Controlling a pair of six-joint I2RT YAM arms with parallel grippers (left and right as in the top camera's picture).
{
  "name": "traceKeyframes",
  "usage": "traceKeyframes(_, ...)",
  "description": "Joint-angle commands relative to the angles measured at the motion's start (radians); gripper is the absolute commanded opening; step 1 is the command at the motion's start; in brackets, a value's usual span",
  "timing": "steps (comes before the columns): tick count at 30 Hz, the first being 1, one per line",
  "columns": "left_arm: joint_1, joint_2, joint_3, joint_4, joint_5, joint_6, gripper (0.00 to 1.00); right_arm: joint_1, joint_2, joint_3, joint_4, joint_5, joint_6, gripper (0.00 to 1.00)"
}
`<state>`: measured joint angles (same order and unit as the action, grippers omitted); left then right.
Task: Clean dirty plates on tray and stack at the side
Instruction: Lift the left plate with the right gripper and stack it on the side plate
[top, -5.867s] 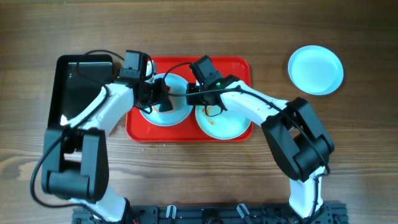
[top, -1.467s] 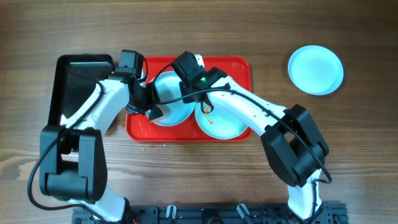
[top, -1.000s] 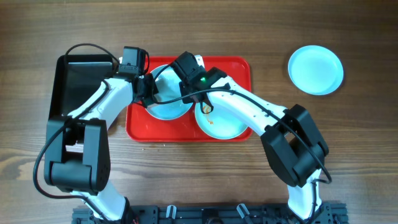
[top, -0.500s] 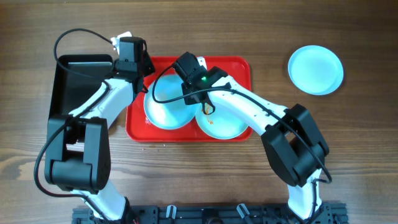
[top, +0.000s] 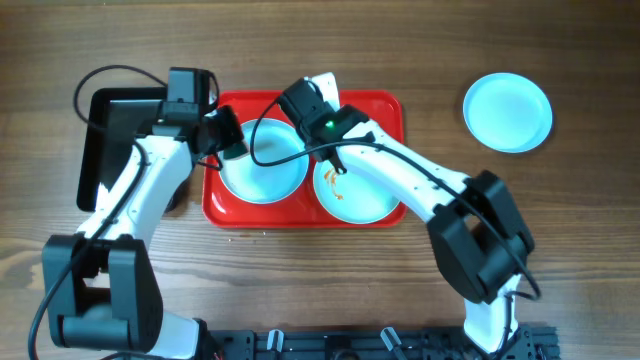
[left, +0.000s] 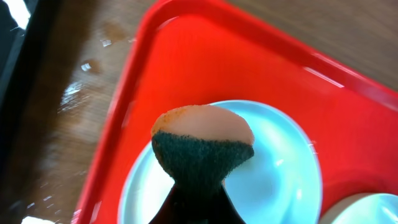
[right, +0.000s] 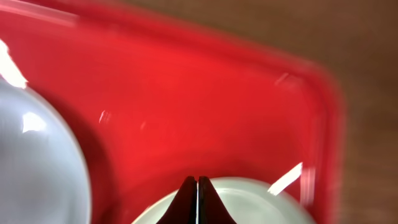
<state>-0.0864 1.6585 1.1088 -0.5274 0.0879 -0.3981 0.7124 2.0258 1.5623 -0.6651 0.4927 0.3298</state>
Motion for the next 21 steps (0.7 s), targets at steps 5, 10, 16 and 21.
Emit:
traceKeyframes(5,0.068,-0.009,0.002,-0.069,-0.01,0.009,0.04,-0.053,-0.106,0.124,0.042,-0.323,-0.21,0.15)
traceKeyframes(10,0.067,-0.009,0.002,-0.08,-0.005,0.009,0.04,-0.159,0.055,0.124,0.025,-0.776,-0.17,0.36)
traceKeyframes(16,0.067,-0.009,0.002,-0.079,0.012,0.009,0.04,-0.166,0.179,0.124,0.021,-0.943,-0.173,0.47)
traceKeyframes(21,0.067,-0.009,0.002,-0.079,0.012,0.009,0.04,-0.156,0.248,0.124,0.017,-0.942,-0.172,0.47)
